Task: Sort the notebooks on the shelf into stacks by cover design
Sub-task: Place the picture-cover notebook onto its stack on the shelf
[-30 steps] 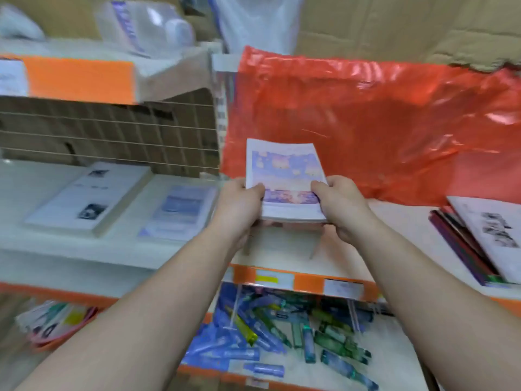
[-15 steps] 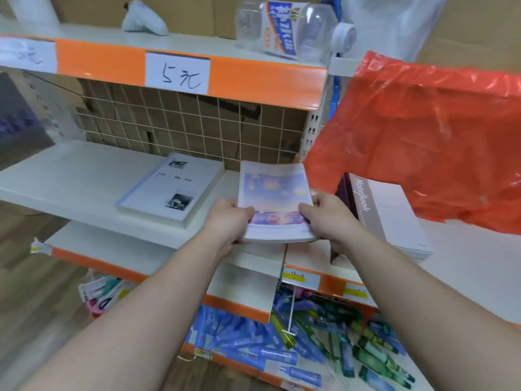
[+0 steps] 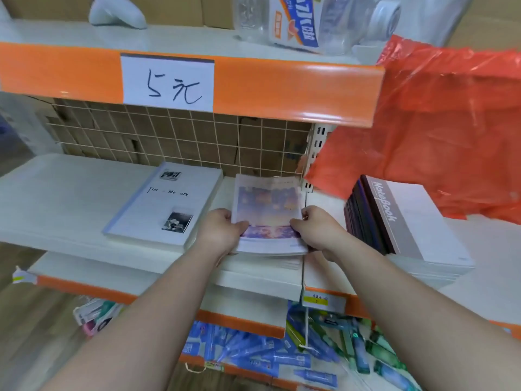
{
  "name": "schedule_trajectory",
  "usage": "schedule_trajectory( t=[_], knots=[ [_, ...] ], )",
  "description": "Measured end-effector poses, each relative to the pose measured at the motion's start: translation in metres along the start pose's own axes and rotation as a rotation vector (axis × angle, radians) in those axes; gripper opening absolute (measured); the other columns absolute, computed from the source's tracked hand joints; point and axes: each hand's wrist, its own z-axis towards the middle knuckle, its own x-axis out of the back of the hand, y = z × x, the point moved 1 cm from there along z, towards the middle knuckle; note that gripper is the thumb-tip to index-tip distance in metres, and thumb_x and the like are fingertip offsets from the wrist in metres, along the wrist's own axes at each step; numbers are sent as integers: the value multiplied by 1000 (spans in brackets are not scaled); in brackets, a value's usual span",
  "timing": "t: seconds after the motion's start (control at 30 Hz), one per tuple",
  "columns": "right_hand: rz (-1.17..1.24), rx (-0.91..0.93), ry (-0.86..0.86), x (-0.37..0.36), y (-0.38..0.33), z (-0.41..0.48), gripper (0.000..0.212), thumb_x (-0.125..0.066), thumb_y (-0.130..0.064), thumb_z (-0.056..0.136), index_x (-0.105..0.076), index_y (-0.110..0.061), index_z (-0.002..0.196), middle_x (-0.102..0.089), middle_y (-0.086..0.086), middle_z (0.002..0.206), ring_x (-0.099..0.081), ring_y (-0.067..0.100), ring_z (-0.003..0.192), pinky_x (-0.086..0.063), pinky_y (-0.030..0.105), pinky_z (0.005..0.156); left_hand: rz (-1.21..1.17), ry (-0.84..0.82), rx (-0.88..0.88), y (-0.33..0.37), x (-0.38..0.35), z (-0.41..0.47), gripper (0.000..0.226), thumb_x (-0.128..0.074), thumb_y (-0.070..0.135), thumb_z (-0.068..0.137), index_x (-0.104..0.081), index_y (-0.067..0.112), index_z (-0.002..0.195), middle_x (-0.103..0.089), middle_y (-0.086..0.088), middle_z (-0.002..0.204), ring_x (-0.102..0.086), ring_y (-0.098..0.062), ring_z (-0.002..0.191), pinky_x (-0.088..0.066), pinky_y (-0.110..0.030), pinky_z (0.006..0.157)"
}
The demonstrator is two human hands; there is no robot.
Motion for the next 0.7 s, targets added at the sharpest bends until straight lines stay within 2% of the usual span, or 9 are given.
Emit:
schedule_trajectory(
  t=[0.1,0.17,0.23,0.33,0.43,0.5,0.7],
  knots=[
    [-18,-27,42,-10,1,5,18,-57,-22,92,-56,-4,91,-57,10,78,-56,27,73,-42,31,60,89,-51,-65,-3,2,17,12,-69,22,88,-65,11,85,-64,-8,81,-54,-20,68,-34,-24,52],
    [-74,-37,74,-17,2,7,23,-56,-24,94,-54,-1,93,-51,12,78,-49,26,72,-35,30,62,108,-74,-101,-7,3,26,19,-68,22,88,-70,10,102,-71,-10,99,-61,-24,83,-36,-24,62],
    [-124,-55,119,-22,5,11,22,-56,-26,95,-52,-4,90,-51,11,79,-50,27,75,-35,32,64,119,-100,-145,-9,2,34,23,-67,22,89,-70,10,109,-71,-9,106,-59,-21,84,-35,-23,64],
    [-170,-82,175,-27,10,15,25,-55,-28,94,-45,-11,79,-56,11,81,-58,31,81,-42,34,66,151,-154,-174,-11,0,41,21,-66,26,91,-68,15,108,-67,-3,99,-55,-19,81,-35,-24,60],
    [-236,-107,208,-28,16,15,23,-55,-29,94,-54,-7,91,-63,13,91,-60,33,88,-50,38,74,219,-188,-198,-15,-6,48,12,-65,31,91,-65,19,94,-60,2,84,-53,-18,73,-33,-24,56],
    [-251,-116,222,-28,18,14,23,-55,-29,94,-56,-6,97,-64,13,95,-60,33,90,-49,37,75,264,-183,-204,-15,-9,50,18,-65,33,91,-57,19,84,-53,5,74,-48,-16,67,-28,-24,50],
    [-281,-105,228,-30,25,14,24,-55,-29,95,-56,-5,98,-62,14,95,-58,32,89,-45,35,72,291,-189,-199,-25,-18,55,24,-66,35,90,-54,14,87,-53,-1,80,-50,-24,75,-29,-28,53]
  ],
)
